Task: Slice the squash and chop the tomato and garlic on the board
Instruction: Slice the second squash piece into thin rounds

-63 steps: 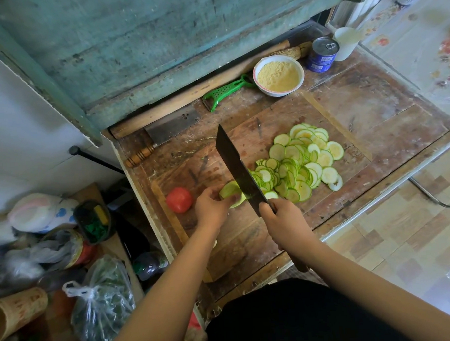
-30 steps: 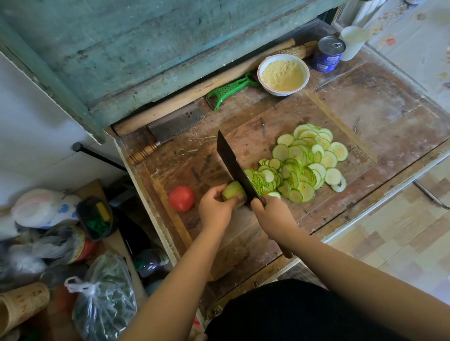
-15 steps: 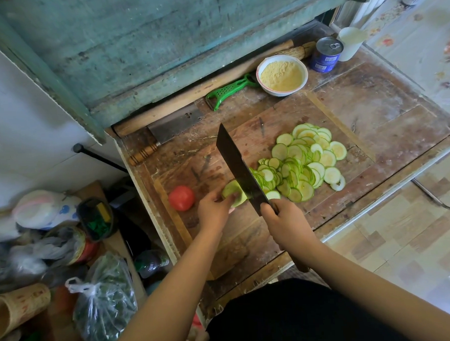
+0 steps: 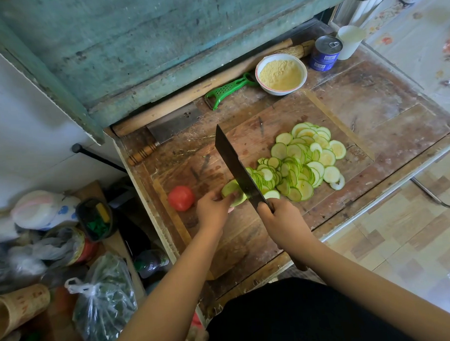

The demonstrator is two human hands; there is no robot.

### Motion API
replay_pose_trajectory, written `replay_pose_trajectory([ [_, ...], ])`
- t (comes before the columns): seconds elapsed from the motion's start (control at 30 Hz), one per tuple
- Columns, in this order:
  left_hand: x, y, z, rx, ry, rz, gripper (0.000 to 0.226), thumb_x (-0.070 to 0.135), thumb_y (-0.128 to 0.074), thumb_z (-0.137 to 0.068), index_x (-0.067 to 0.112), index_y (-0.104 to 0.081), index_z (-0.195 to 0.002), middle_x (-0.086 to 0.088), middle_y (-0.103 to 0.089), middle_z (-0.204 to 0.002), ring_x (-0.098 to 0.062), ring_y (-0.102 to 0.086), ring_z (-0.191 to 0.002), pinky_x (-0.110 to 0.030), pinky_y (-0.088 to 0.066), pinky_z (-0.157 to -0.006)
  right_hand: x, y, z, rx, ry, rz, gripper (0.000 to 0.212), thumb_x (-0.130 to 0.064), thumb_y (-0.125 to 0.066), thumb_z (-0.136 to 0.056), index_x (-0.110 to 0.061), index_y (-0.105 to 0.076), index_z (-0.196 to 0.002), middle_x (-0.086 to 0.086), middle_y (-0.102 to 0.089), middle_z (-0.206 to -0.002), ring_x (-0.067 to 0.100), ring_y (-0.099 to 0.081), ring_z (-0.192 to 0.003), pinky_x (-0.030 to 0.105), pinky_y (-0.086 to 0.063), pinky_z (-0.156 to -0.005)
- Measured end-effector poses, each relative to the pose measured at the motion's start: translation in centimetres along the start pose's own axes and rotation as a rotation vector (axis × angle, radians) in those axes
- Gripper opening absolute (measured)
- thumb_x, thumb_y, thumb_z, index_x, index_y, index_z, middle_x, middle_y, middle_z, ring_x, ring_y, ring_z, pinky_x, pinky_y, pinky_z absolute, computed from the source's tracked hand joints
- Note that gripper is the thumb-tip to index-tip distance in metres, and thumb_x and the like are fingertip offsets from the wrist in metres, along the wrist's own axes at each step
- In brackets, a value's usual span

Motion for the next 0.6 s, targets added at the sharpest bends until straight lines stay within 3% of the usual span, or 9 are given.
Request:
replay_pose_trajectory([
  [0.17, 0.1, -0.2, 0.0, 0.01, -0.012, -0.014, 0.031, 0.012, -0.078, -0.075, 0.014, -0.072, -0.106, -0.002, -0.074, -0.09, -0.018, -0.07, -0.085, -0.045, -0.057, -0.081, -0.4, -0.3, -0.2, -0.026, -0.008, 0.045, 0.035, -0.025, -0.043, -0.094, -0.009, -0.036, -0.064, 0.003, -0.038, -0.056, 0.018, -0.034, -0.051, 0.031, -0.029, -0.05],
  [0.4, 0.0, -0.2, 0.0, 0.005, -0.028, -0.047, 0.032, 0.014, -0.078, -0.076, 0.02, -0.072, -0.107, 0.004, -0.075, -0.089, -0.015, -0.07, -0.086, -0.044, -0.057, -0.082, -0.7, -0.5, -0.8, -0.065, -0.053, 0.063, 0.032, -0.027, -0.042, -0.094, -0.006, -0.043, -0.07, 0.007, -0.044, -0.059, 0.022, -0.041, -0.053, 0.043, -0.049, -0.056],
  [0.6, 0.1, -0.1, 0.0, 0.018, -0.049, -0.09, 0.036, 0.02, -0.077, -0.076, 0.023, -0.071, -0.111, 0.007, -0.074, -0.094, -0.015, -0.069, -0.09, -0.045, -0.057, -0.082, -0.4, -1.4, -1.5, -0.083, -0.076, 0.08, 0.031, -0.027, -0.041, -0.094, -0.005, -0.047, -0.073, 0.007, -0.046, -0.06, 0.024, -0.043, -0.055, 0.039, -0.047, -0.055],
])
Point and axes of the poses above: each hand's wrist, its own z-axis away from the middle knuckle, its own y-axis out of the back of the hand, x = y × z, the point moved 4 cm from there along -z, towards the middle knuckle
